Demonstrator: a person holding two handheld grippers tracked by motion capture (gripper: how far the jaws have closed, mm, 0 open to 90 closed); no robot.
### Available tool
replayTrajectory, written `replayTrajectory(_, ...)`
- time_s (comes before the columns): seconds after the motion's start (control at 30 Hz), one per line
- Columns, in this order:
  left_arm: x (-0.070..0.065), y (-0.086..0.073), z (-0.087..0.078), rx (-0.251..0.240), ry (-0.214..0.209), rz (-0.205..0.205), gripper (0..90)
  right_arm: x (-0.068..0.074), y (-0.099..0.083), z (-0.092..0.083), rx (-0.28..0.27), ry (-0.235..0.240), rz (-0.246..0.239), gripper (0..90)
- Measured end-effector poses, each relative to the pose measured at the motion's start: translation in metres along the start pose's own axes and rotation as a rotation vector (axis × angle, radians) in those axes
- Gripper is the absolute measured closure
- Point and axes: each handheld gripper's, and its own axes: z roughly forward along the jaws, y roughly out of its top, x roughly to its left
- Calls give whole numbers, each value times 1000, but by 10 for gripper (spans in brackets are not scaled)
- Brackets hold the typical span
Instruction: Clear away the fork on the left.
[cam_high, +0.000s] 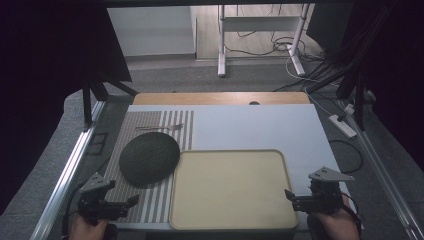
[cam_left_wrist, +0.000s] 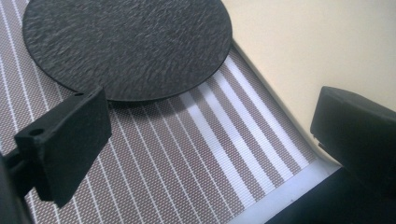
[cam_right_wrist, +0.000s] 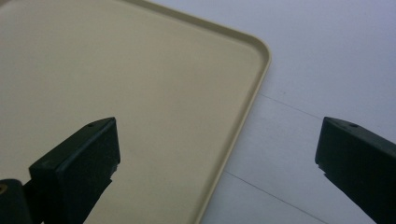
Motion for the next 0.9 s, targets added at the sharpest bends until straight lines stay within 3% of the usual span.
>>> replayTrajectory(0.13, 3, 2, 2, -1, -32, -10, 0, 0, -1, -1, 2, -3, -1, 5)
replayTrajectory(0.5, 3, 9, 9, 32, 26, 65, 0, 1, -1, -1, 9, 1, -8, 4)
replayTrajectory(0.73, 10, 17, 15, 0, 45, 88, 0, 1, -1, -1, 8, -3, -8, 5)
replayTrajectory(0.9, 20, 21, 22, 3, 42, 50, 0, 1, -1, -1, 13, -2, -11, 4)
